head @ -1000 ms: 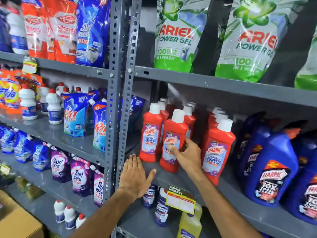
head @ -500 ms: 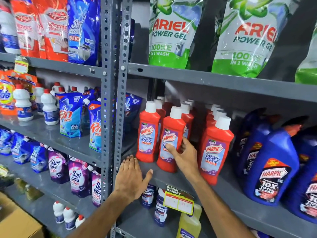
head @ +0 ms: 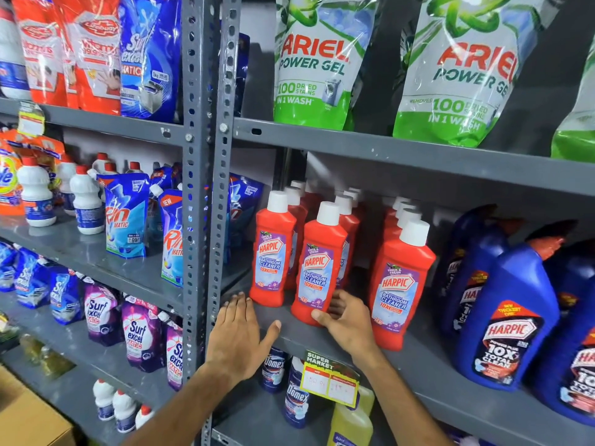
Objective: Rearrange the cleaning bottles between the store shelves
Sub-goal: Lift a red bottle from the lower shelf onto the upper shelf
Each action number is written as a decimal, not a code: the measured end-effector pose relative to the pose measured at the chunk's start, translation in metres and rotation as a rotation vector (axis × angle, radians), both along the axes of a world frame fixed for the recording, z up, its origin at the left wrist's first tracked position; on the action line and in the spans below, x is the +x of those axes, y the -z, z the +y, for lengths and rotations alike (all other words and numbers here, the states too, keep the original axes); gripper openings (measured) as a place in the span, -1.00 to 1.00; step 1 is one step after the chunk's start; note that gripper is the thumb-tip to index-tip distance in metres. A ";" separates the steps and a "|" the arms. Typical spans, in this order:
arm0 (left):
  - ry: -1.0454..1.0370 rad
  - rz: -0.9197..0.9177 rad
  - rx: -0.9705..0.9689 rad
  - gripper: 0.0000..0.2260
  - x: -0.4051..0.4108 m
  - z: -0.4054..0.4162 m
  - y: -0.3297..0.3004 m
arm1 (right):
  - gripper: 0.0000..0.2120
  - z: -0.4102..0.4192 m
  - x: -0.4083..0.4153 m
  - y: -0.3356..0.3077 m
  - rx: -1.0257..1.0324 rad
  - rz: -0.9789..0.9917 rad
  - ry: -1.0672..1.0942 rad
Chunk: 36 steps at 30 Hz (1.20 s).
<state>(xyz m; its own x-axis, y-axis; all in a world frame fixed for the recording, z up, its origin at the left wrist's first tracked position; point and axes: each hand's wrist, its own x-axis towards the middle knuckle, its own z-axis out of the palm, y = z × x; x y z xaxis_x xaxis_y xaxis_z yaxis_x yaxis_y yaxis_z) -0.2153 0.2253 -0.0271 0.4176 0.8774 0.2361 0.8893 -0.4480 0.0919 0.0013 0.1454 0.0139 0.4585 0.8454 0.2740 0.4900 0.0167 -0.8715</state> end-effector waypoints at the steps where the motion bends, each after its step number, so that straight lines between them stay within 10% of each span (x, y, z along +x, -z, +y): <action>1: 0.002 -0.001 -0.004 -0.13 0.000 0.000 0.000 | -0.48 -0.001 0.001 0.001 0.004 0.001 0.006; 36: 0.012 -0.013 -0.052 -0.09 -0.001 0.001 0.000 | -0.42 -0.007 -0.001 0.003 -0.028 0.048 -0.011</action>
<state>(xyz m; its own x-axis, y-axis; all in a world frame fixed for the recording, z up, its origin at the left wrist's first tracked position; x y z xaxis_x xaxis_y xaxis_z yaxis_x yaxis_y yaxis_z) -0.2168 0.2262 -0.0273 0.4255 0.8835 0.1957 0.8824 -0.4531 0.1269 0.0000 0.1381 0.0114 0.4613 0.8573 0.2284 0.4476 -0.0027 -0.8942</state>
